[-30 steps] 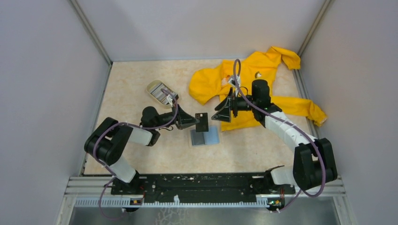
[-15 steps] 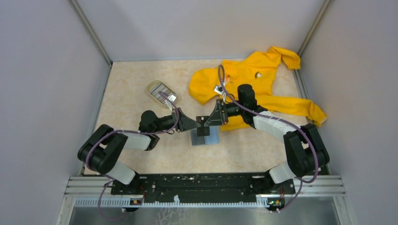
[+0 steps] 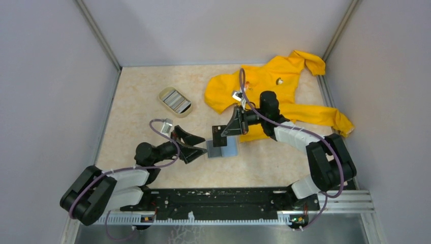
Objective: Put the credit cards into the card holder
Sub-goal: Insert the credit card into the card holder.
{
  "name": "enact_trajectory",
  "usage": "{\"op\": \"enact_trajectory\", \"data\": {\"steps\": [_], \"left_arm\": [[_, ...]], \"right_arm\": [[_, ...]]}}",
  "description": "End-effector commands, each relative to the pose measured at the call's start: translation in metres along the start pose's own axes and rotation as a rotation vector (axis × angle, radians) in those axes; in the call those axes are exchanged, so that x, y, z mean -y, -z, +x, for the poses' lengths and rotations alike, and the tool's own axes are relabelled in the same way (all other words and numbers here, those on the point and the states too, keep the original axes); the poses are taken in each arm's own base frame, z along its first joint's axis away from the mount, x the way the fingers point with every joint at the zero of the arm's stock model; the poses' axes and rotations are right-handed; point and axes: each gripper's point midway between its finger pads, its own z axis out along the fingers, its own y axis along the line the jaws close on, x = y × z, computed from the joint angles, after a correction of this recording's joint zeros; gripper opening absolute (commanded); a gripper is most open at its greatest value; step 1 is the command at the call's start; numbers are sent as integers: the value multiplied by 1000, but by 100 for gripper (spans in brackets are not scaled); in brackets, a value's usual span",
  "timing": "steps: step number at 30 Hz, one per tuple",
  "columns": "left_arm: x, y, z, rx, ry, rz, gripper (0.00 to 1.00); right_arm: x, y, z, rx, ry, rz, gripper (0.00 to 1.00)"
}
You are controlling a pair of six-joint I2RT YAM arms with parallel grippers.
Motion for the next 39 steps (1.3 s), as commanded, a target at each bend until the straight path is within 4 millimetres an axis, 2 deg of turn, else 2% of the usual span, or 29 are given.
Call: {"op": "enact_trajectory", "data": {"steps": [1, 4, 7, 14, 16, 21, 22, 24, 26, 28, 29, 32, 36, 39], "left_arm": [[10, 5, -13, 107, -170, 12, 95], [7, -4, -9, 108, -166, -31, 93], [11, -11, -13, 143, -150, -26, 89], [17, -34, -10, 141, -82, 25, 70], [21, -38, -11, 145, -72, 54, 57], [23, -41, -11, 135, -74, 70, 10], [23, -41, -10, 128, -97, 69, 0], [13, -40, -3, 95, -115, 20, 0], [4, -36, 6, 31, -137, -34, 0], [-6, -30, 19, -60, -134, -104, 0], [-8, -27, 21, -90, -151, -123, 0], [-3, -18, 22, -130, -209, -129, 0], [2, -16, 17, -162, -210, -148, 0], [4, -20, 21, -194, -177, -130, 0]], "right_arm": [[-21, 0, -15, 45, 86, -47, 0], [-26, 0, -19, 71, 87, -52, 0], [-27, 0, -20, 86, 93, -45, 0], [-31, -5, -17, 87, 95, -64, 0], [-28, -6, -16, 83, 88, -63, 0], [-26, -10, -11, 52, 94, -73, 0], [-25, -11, -10, 38, 105, -75, 3], [-23, -11, -12, 3, 133, -77, 21], [-17, -8, -5, -69, 104, -39, 37], [-8, -2, -3, -129, 228, 40, 50], [-7, 0, -5, -140, 271, 63, 54], [-11, 4, -6, -137, 328, 78, 61], [-21, 2, -4, -125, 326, 19, 59], [-26, 1, -3, -123, 334, -5, 57]]}}
